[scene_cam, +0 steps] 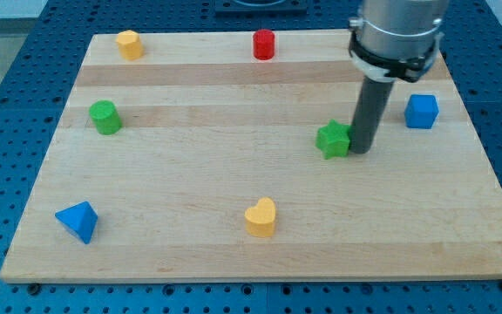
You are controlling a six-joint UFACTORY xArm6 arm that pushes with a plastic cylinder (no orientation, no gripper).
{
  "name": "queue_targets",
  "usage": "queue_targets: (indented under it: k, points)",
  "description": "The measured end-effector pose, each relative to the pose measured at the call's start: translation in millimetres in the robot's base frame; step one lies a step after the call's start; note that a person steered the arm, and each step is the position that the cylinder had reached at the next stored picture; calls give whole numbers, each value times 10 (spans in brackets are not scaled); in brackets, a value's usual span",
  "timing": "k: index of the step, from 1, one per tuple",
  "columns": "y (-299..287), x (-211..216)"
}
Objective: Move your arm to the left of the green circle
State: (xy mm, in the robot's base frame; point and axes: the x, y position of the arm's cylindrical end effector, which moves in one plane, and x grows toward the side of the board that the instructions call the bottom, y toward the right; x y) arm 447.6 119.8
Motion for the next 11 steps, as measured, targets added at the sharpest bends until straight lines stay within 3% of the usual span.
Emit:
queue_targets:
  k: [2,3,5,9,11]
  points:
    - [-712,-126]
    - [-750,-101]
    - [-1110,164]
    - [-3300,154]
    - [-4112,-111]
